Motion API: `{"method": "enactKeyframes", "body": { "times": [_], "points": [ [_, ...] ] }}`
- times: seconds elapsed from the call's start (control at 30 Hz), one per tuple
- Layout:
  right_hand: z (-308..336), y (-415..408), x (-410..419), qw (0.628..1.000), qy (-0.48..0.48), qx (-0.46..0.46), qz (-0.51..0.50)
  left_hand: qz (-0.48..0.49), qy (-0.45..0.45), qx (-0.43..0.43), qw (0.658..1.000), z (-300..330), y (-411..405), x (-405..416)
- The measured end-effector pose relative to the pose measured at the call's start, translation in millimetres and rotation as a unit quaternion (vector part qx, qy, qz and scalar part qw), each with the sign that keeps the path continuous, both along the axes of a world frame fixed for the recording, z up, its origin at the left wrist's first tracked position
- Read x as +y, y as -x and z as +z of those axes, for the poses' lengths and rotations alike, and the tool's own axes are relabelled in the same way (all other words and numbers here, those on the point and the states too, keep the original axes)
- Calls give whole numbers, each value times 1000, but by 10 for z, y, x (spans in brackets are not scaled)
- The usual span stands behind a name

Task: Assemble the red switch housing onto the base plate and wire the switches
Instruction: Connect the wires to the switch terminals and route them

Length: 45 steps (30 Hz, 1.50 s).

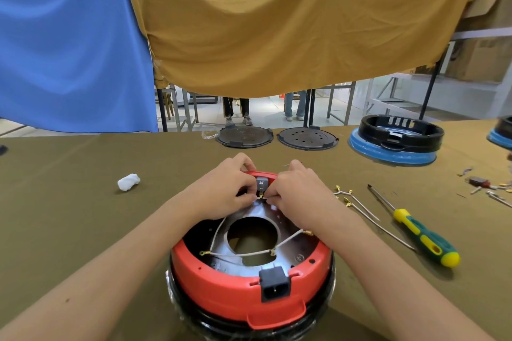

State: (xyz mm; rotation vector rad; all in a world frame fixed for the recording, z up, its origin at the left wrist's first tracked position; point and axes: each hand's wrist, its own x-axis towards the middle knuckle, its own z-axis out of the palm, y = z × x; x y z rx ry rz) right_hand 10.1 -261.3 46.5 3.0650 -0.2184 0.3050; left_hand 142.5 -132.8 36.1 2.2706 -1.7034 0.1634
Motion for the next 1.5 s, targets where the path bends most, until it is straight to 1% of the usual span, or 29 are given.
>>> {"method": "enactKeyframes", "body": {
  "times": [0.23, 0.33, 0.47, 0.5, 0.57, 0.67, 0.93, 1.07, 1.27, 1.4, 1.5],
  "points": [
    [27, 5, 2, 1000, -17, -8, -12, 2, 9, -18, 1000, 9, 12, -3],
    [24, 14, 3, 999, -31, -32, -18, 0, 14, -33, 999, -6, 9, -14],
    [-7, 9, -42, 994, -49, -92, -38, 1, 20, -46, 999, -14, 16, -23],
    [-16, -2, -51, 994, -41, -91, -41, 3, 19, -47, 999, -12, 18, -24],
    [-28, -44, -71, 997, -34, -57, -45, 4, 17, -46, 999, -5, 21, -27],
    [3, -111, -93, 996, -68, -6, -49, 3, 16, -50, 999, -2, 31, -35],
    [10, -167, -120, 996, -82, -30, -35, 4, 15, -57, 998, -25, 11, -41],
    [15, -189, -120, 998, -47, -30, -34, 4, 15, -63, 998, -26, 9, -45],
    [66, -239, -135, 1000, 19, -4, -9, 12, 19, -65, 998, -29, 29, -61],
    [-8, -243, -181, 1000, -13, -17, -3, 14, 13, -57, 998, -22, 19, -54],
    [-32, -252, -200, 999, -33, -14, 1, 23, 6, -34, 999, -3, 28, -45]
  ]
}}
